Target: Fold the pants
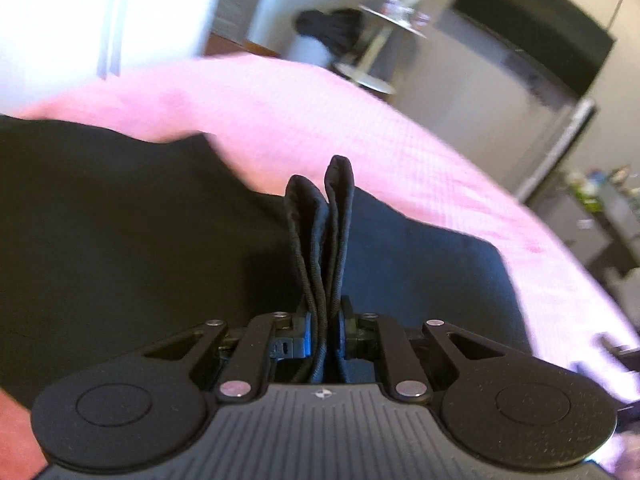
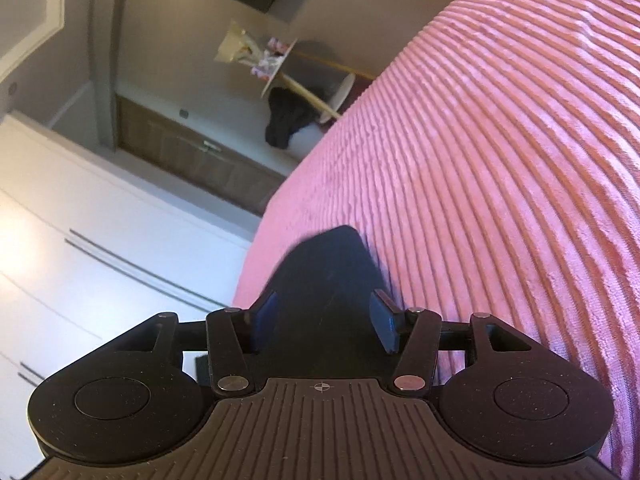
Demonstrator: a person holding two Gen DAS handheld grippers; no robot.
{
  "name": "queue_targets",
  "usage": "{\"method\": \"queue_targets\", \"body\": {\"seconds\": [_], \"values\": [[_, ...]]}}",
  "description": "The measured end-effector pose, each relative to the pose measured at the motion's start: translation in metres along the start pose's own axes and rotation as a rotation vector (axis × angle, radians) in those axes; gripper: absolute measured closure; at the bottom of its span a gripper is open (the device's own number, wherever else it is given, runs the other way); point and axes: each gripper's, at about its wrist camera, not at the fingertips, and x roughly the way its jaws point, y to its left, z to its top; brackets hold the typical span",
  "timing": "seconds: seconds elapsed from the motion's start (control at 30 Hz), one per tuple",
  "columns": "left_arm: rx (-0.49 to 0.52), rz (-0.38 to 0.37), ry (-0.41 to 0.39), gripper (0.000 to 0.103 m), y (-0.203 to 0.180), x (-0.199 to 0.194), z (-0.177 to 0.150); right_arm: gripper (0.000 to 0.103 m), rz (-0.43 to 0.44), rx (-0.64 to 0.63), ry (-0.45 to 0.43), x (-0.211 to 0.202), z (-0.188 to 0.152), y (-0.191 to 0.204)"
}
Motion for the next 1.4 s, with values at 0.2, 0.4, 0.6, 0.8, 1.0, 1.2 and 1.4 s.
{"method": "queue_targets", "body": {"seconds": [0.2,0.4,0.6,0.8,1.0,1.2,1.4], "values": [[-0.050,0.040,0.023,0.073,0.014,0.015,-0.006,0.060,-0.145,-0.245,0.145,0.033,-0.005,0.043],[-0.119,0.029,0.035,0.062,0.029,0.033,-0.007,0.081,-0.274,-0.421,0.213,0.083,-0.012,0.074],[-0.157,0.017,0.001,0.062,0.043,0.028,-0.006,0.085,-0.444,-0.609,0.257,0.155,-0.030,0.083],[-0.124,-0.009,-0.012,0.062,0.046,0.028,-0.005,0.088,-0.449,-0.702,0.150,0.168,-0.040,0.080],[-0.135,-0.039,-0.026,0.074,0.054,0.030,-0.008,0.083,-0.409,-0.574,0.169,0.159,-0.032,0.073],[-0.167,-0.115,-0.076,0.092,0.055,0.016,-0.007,0.058,-0.333,-0.385,0.149,0.134,-0.028,0.068],[-0.187,-0.126,-0.187,0.092,0.056,-0.017,0.001,0.056,-0.246,-0.288,0.085,0.103,-0.035,0.069]]}}
